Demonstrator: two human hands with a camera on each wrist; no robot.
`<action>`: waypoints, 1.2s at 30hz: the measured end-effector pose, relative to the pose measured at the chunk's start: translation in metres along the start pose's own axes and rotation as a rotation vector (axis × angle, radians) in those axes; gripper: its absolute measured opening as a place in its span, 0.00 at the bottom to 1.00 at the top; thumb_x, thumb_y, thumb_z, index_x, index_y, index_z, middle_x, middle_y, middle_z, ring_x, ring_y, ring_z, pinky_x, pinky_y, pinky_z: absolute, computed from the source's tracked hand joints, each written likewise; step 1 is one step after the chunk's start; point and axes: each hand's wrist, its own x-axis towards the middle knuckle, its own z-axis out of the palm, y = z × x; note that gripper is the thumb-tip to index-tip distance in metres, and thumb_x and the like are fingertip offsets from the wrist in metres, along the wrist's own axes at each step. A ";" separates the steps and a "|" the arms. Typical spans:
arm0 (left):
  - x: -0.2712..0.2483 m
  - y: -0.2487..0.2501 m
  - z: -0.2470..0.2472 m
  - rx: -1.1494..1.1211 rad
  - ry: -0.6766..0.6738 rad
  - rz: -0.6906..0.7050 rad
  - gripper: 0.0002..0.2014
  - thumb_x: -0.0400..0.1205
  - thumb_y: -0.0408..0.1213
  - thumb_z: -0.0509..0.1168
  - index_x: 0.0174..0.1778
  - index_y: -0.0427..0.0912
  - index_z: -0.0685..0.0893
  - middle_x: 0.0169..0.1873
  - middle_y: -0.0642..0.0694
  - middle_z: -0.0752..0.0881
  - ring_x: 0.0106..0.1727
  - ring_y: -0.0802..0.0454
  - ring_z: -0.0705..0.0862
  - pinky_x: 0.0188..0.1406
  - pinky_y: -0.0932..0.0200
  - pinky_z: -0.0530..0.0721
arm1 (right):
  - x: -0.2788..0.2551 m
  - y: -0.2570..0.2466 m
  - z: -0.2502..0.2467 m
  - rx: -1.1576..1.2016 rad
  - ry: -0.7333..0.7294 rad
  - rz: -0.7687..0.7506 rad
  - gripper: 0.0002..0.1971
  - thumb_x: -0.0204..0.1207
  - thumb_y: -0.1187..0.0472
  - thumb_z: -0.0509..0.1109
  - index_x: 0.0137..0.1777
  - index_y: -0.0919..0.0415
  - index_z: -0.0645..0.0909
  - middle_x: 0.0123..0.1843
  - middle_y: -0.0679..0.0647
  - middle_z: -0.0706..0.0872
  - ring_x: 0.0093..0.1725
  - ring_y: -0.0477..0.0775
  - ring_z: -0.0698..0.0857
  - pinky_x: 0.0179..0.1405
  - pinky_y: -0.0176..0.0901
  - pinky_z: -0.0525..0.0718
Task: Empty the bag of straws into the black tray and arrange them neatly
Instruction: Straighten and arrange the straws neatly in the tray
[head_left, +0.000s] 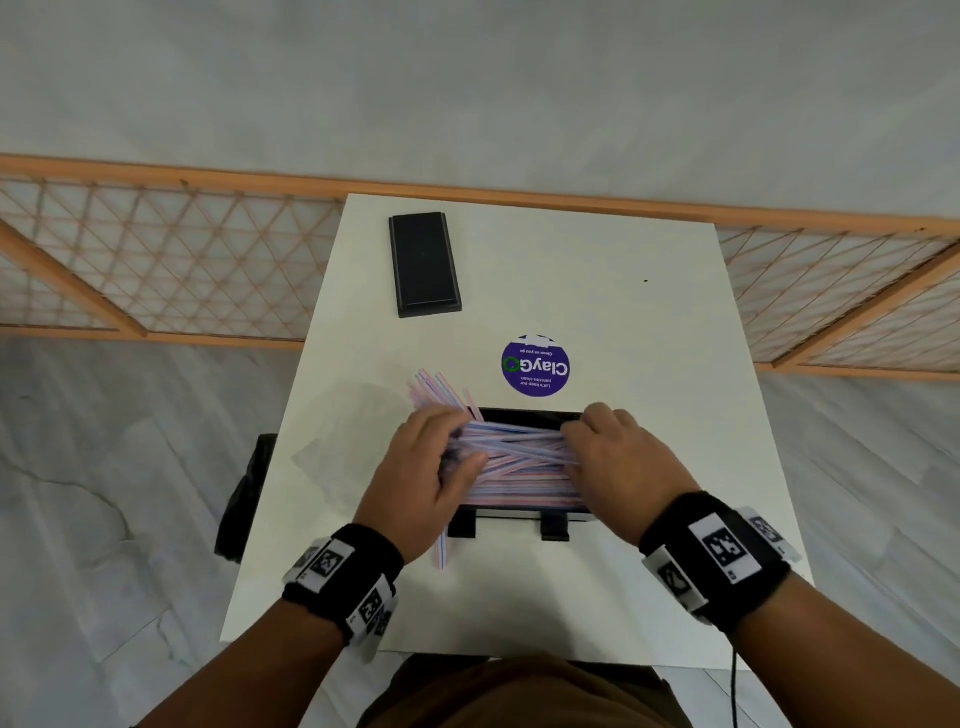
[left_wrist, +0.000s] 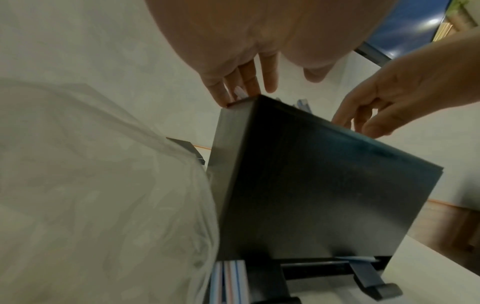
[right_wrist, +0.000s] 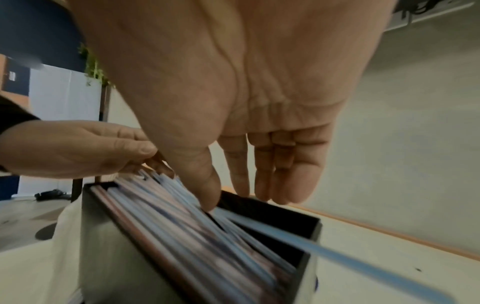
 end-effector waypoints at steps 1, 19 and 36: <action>-0.001 0.001 0.002 0.005 -0.012 0.002 0.22 0.89 0.55 0.61 0.73 0.45 0.79 0.70 0.55 0.76 0.71 0.57 0.77 0.71 0.63 0.77 | 0.000 0.002 0.003 0.006 -0.038 0.005 0.12 0.78 0.63 0.66 0.60 0.58 0.78 0.58 0.57 0.78 0.55 0.63 0.81 0.46 0.54 0.86; -0.008 -0.002 0.023 0.369 -0.074 0.220 0.24 0.92 0.49 0.55 0.85 0.48 0.74 0.84 0.41 0.68 0.86 0.40 0.65 0.83 0.40 0.70 | 0.020 -0.004 0.025 0.288 -0.001 -0.090 0.13 0.83 0.63 0.63 0.66 0.58 0.79 0.63 0.55 0.81 0.60 0.57 0.82 0.59 0.52 0.84; 0.002 0.007 0.014 0.285 -0.130 0.259 0.20 0.93 0.44 0.55 0.75 0.39 0.82 0.78 0.43 0.77 0.82 0.45 0.72 0.81 0.43 0.73 | 0.026 0.000 0.050 0.307 0.179 -0.177 0.07 0.77 0.62 0.69 0.53 0.56 0.86 0.48 0.55 0.84 0.45 0.60 0.85 0.44 0.57 0.88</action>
